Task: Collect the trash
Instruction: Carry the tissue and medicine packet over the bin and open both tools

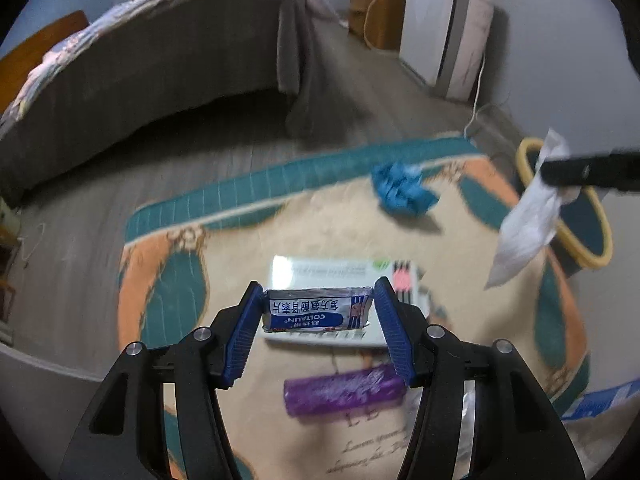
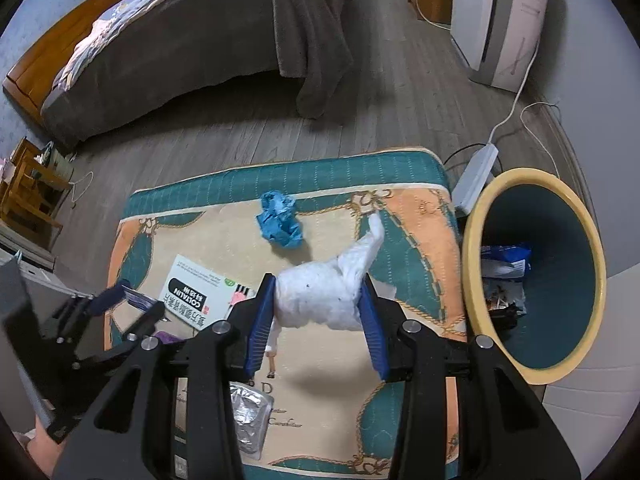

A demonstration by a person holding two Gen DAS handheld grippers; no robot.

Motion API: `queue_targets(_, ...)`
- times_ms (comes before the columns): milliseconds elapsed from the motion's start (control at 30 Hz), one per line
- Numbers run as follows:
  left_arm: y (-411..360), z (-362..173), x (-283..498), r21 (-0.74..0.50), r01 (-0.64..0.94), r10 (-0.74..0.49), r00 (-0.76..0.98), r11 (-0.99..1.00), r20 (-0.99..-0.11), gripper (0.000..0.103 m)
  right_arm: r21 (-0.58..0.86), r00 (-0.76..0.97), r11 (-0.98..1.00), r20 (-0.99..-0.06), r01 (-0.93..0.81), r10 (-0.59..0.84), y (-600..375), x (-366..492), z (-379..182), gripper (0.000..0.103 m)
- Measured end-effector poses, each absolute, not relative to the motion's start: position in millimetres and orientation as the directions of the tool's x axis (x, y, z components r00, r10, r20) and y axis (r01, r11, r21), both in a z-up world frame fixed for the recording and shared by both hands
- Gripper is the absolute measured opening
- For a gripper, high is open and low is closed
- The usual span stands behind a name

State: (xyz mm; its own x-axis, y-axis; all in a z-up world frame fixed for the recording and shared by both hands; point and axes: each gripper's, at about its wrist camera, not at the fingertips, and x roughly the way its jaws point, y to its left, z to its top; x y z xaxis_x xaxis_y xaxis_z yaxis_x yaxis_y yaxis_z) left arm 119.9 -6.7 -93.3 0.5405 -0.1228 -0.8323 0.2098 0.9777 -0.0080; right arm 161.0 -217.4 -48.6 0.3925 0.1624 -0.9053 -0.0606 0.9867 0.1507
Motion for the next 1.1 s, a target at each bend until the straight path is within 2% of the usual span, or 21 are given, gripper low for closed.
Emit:
queue_targets(667,-72.2,-79.6,123.6,-0.064,0.303,-0.228,0.545,0.951,-0.806,0.059,0.128,0.438,0.992,-0.893,0.018,0.107,-298.3,169.0,-50.8,0.041)
queue_targets(967,-134.9,-72.9,128.7,-0.073,0.387,-0.291,0.542,0.919,-0.788,0.059,0.101,0.451,0.990,-0.891,0.103,0.044,-362.9,174.8,-60.0,0.041)
queue_targets(1100,-172.9,-70.8,133.5,-0.079,0.445,-0.333,0.530,0.892,-0.780,0.059,0.139,0.467,0.977,-0.883,0.164,0.048,-397.3,176.8,-58.4,0.041)
